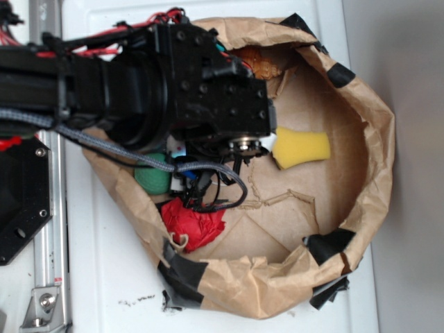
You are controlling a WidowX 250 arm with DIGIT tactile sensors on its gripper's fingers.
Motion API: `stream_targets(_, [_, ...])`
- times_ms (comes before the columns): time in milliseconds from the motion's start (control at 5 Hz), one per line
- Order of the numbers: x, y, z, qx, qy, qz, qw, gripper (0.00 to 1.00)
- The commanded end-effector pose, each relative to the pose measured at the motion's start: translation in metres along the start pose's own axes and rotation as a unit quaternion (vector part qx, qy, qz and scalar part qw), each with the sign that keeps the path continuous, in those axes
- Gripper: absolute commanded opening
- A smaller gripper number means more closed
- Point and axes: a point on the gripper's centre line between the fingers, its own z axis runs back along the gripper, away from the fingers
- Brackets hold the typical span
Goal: Grab the gray animal.
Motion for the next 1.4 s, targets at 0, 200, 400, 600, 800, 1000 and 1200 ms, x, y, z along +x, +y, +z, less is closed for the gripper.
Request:
stream_targets(0, [0.001,0.01,0.021,0.009,-0.029,0.005,1.0,0.0])
stream_targets(200, [0.003,0.009,0.024,0.009,-0.037,0.01,0.999,0.0])
stream_targets(400, [0.024,-0.004,0.064,-0.024,-0.103,0.027,0.994,0.0])
stream_targets(600, [0.033,-0.021,0.122,-0.051,-0.174,0.028,0.983,0.0])
stream_targets(800, [0.028,-0.026,0.152,-0.048,-0.212,0.029,0.976,0.0])
stream_targets(1000, [0.023,-0.023,0.161,-0.049,-0.231,0.037,0.971,0.0])
stream_targets(1200, [0.023,-0.026,0.164,-0.051,-0.23,0.049,0.971,0.0])
